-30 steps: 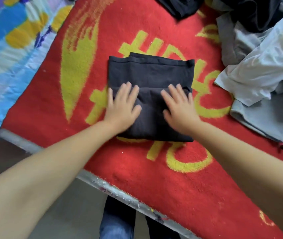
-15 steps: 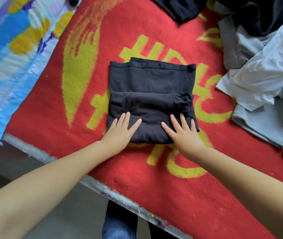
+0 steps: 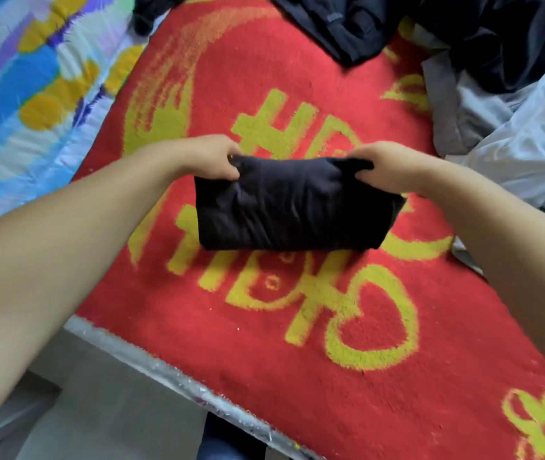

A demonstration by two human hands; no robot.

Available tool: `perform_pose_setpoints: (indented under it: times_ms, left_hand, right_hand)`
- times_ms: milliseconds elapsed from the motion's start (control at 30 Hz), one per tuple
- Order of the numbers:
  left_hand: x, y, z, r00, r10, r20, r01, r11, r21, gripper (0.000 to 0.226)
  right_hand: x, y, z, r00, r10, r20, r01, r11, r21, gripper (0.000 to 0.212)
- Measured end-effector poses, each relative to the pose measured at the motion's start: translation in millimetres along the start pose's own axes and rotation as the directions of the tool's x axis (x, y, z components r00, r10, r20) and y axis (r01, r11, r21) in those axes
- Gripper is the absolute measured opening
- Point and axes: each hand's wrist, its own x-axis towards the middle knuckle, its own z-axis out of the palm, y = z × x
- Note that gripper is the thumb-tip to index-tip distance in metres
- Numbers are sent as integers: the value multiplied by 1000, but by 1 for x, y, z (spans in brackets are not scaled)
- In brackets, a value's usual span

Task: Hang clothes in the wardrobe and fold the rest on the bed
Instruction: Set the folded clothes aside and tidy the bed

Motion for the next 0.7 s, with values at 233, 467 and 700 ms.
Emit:
perform_pose_setpoints:
  times_ms: [233,467,700]
  left_hand:
    - [30,30,71,862,92,-499,37,969,242,60]
    - [31,24,149,878,-45,-476,132,980,150,64]
    - [-3,-61,140,870,-343,-355,388,919,63,67]
  right_hand:
    - [34,-20,63,914,56,-402,-135,976,-171,52]
    - [36,-3,126,938,191,-288,-248,952,-178,56]
    - [8,47,100,930,345,-129,-366,908,-206,55]
